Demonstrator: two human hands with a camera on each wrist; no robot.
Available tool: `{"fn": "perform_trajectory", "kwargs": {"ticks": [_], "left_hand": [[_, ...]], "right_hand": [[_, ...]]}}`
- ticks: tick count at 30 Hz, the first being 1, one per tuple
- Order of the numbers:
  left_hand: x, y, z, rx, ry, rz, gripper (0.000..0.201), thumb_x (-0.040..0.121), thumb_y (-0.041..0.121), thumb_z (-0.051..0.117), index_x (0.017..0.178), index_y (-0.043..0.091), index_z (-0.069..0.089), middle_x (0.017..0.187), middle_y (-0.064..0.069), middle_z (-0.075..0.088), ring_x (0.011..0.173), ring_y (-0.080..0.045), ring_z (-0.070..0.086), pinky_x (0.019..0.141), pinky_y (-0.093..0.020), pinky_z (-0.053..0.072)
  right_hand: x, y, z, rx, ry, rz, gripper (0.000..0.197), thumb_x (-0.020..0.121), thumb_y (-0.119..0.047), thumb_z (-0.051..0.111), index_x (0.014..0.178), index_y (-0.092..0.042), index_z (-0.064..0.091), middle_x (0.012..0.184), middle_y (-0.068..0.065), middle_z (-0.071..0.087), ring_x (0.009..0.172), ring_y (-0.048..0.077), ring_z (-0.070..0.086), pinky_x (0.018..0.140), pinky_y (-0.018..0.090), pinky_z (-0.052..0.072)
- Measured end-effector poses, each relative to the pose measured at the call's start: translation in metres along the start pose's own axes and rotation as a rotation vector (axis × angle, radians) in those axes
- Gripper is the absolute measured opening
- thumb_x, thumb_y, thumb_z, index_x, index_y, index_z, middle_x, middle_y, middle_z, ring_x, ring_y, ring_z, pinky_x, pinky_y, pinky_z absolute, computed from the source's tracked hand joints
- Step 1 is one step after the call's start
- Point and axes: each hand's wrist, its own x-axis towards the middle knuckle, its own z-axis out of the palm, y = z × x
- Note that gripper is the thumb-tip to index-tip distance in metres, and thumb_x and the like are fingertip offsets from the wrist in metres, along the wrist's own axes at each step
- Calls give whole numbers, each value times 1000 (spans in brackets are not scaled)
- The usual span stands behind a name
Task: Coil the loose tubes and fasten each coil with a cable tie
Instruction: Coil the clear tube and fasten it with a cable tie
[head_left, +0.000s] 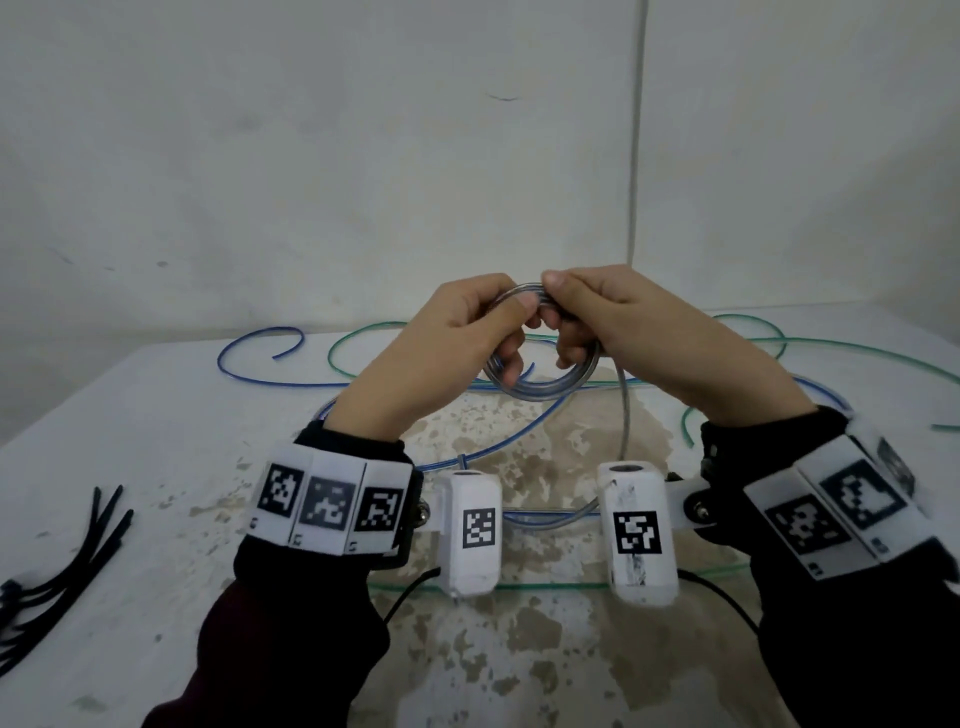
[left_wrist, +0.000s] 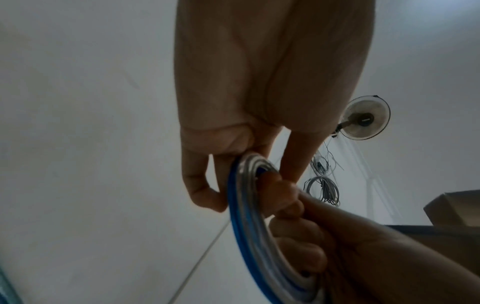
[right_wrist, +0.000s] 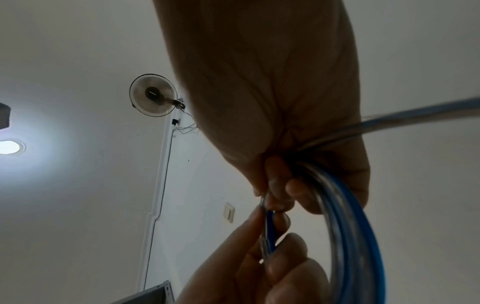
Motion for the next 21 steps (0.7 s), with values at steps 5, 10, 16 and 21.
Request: {"fn": "perform_trajectory", "kwargs": {"ticks": [5, 10, 16, 21], "left_hand": [[0, -1, 3, 118, -9, 64, 18, 99, 14, 47, 85, 11, 58, 61, 15, 57, 53, -12, 53, 61, -29, 45], [1, -2, 4, 16, 22, 53, 20, 99, 14, 48, 87, -2, 53, 61, -4, 35, 47, -9, 34, 52, -27, 31], [1, -3, 1, -6, -36, -20, 24, 100, 11, 43, 78, 7, 53, 58, -4, 28, 47, -8, 27, 46, -17, 26], [4, -9, 5, 16, -10, -21, 28, 100, 14, 44, 73, 12, 51, 52, 9, 31, 46, -9, 26, 46, -21, 26]], "right_hand": [[-1, 1, -3, -73, 3, 30, 36, 103, -25, 34, 74, -10, 50, 57, -2, 41, 52, 12, 44, 65, 30, 47], [2, 3, 1, -34, 90, 45, 23, 101, -27, 39, 85, -12, 45, 58, -5, 44, 51, 12, 46, 67, 36, 48], [3, 4, 6, -9, 66, 72, 24, 102, -25, 38, 81, -13, 43, 58, -4, 41, 51, 13, 44, 69, 37, 47], [2, 5, 5, -4, 66, 87, 23, 102, -25, 38, 84, -11, 43, 58, -3, 39, 51, 13, 42, 67, 35, 47]]}}
